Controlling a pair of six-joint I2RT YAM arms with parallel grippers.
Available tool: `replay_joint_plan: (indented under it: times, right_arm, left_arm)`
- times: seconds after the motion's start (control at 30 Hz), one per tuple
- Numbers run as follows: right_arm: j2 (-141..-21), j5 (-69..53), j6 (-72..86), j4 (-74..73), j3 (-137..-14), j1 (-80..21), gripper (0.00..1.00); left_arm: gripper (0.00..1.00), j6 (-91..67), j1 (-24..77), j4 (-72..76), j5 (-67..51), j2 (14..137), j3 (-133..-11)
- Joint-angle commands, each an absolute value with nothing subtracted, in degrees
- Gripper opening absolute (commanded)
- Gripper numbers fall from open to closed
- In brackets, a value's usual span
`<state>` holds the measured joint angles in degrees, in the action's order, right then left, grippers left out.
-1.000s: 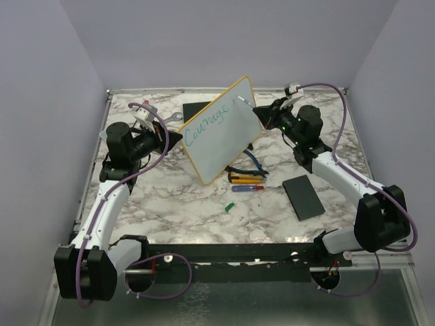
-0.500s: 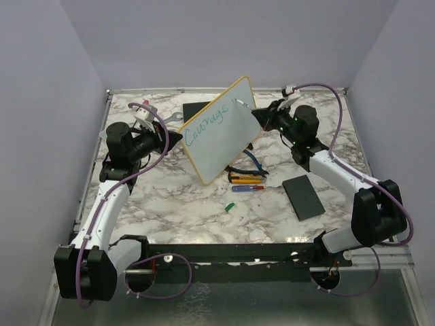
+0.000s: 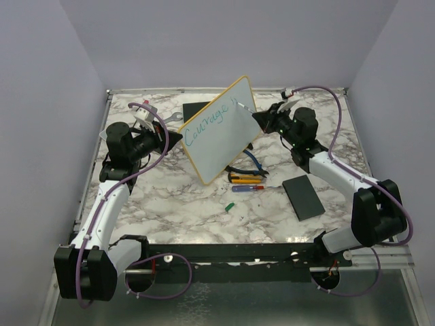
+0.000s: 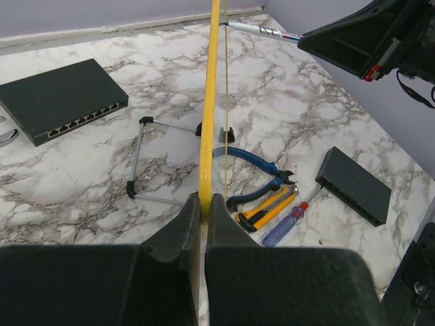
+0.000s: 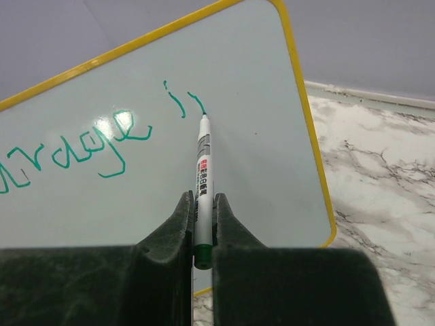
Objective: Write a sentence on the whiteboard
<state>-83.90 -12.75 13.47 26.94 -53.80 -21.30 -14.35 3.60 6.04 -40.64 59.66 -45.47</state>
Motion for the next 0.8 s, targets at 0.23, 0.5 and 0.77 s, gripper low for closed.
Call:
replay_joint_plan:
  times: [0.23,0.5,0.77]
  right_arm:
    - [-84.09,-13.83,13.71,27.46,-55.33,-21.35,0.00]
    - [-84.79,-14.11,13.54,28.19,-57.59,-21.31,0.01]
    - [-85.87,-12.04,13.21,27.85,-58.80,-21.30,0.01]
  left_arm:
    - [0.00,-13.40,3.52,7.78,-41.13,58.45,-45.00]
    - [0.00,-13.43,3.54,7.78,-41.04,58.45,-45.00]
    - [0.00,-13.32,3.52,7.76,-41.04,58.36,-44.85]
